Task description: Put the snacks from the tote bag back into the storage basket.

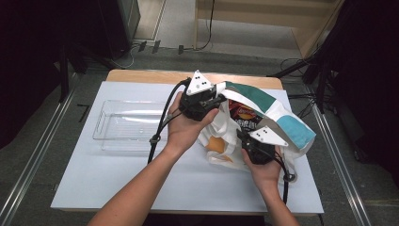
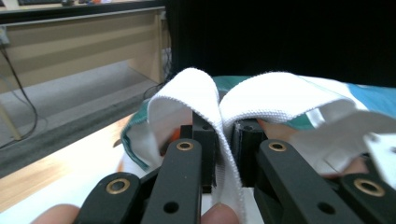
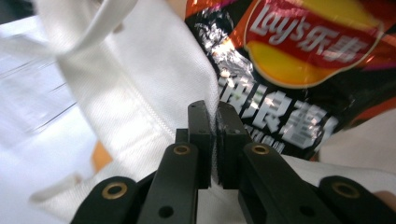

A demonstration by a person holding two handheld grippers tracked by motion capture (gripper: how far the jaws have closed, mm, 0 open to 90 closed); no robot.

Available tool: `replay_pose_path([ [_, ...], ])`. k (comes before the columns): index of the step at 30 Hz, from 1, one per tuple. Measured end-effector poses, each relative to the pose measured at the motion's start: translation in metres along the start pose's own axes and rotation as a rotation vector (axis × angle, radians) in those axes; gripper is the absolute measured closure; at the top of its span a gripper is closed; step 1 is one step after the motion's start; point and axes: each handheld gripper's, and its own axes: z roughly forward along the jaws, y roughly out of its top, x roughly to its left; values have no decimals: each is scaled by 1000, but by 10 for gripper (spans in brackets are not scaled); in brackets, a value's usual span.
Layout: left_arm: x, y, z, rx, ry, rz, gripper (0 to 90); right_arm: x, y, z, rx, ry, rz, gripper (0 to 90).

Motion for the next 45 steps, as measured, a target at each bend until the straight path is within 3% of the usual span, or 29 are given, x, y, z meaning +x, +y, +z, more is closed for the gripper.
replay_pose_path([
  [13, 11, 5, 5, -2, 47, 4, 822, 14, -28, -48, -43, 105, -36, 892],
  [15, 14, 5, 7, 5, 53, 3, 819, 14, -34, -55, -42, 117, -26, 892],
  [19, 20, 4, 13, 23, 66, -12, 788, 18, -41, -64, -36, 143, -51, 893],
  [22, 28, 3, 13, 21, 31, -49, 746, 18, -44, -68, -33, 144, -57, 893],
  [25, 36, 5, 11, 7, -17, -89, 697, 14, -46, -69, -35, 158, -28, 892],
  [29, 49, 15, 7, -26, -91, -85, 515, 12, -46, -72, -43, 150, -30, 892],
  [31, 52, 17, 5, -17, -54, -56, 433, 9, -47, -73, -49, 137, -21, 892],
  [34, 59, 16, 3, -10, 18, -61, 283, 1, -50, -75, -51, 104, 17, 892],
  [37, 62, 13, 4, 17, 65, -33, 231, -6, -52, -76, -54, 80, 57, 892],
  [38, 63, 13, 4, 22, 76, -25, 232, -7, -52, -76, -55, 73, 55, 892],
  [39, 64, 11, 5, 25, 48, -38, 261, -8, -53, -76, -54, 65, 52, 892],
  [41, 64, 9, 7, 41, -64, -62, 486, -8, -53, -77, -57, 59, 64, 892],
  [44, 56, 4, 14, 87, -50, -30, 688, -5, -56, -76, -53, 50, 40, 891],
  [45, 54, 1, 17, 86, -47, -59, 708, -4, -56, -76, -55, 53, 36, 891],
])
